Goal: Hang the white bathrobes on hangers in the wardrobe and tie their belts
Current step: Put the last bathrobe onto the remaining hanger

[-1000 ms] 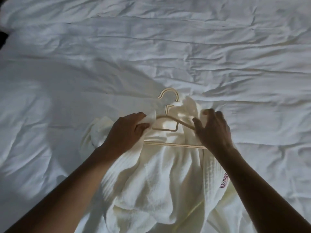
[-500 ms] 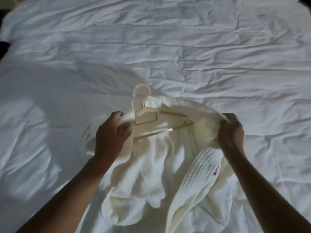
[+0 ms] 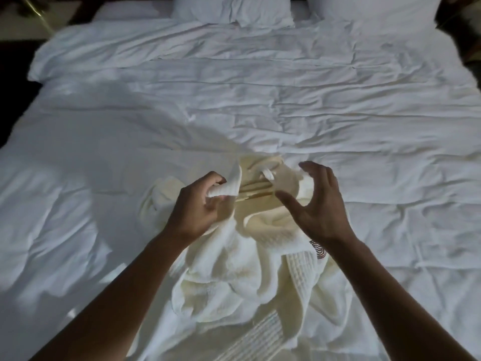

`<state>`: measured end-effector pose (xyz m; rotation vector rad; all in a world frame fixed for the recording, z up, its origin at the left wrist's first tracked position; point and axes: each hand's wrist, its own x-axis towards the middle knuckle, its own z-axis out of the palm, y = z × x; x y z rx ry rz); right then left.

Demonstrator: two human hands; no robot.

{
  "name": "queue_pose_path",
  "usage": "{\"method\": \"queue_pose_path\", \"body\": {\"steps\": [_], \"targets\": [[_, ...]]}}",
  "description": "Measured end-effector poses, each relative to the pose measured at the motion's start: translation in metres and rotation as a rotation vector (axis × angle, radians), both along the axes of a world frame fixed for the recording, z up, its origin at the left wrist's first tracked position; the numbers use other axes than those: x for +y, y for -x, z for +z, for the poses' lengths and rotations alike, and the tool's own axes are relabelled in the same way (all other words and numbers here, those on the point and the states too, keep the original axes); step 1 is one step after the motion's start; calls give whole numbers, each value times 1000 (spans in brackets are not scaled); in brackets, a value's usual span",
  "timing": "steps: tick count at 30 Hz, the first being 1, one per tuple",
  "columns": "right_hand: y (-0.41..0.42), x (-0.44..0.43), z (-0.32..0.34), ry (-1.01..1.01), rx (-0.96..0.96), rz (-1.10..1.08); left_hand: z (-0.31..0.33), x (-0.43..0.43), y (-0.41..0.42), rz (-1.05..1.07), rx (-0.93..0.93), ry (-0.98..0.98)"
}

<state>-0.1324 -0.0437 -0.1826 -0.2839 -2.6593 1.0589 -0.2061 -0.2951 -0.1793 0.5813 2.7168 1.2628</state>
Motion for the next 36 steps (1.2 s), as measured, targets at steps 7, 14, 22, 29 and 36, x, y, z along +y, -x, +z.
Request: {"method": "queue_pose_path", "body": {"steps": [7,14,22,29,36], "targets": [[-3,-6,27,30,-217,193,25,-5,-21,72,281,-67],[4,-3,53,156,-221,-30,33,-14,-73,56,379,27],[-10,-5,68,209,-235,125,58,4,-63,-90,259,129],[-19,1,77,64,-215,141,62,39,-34,-129,-141,202],[-29,22,70,-166,-86,-98,64,39,-18,-105,-247,157]]}}
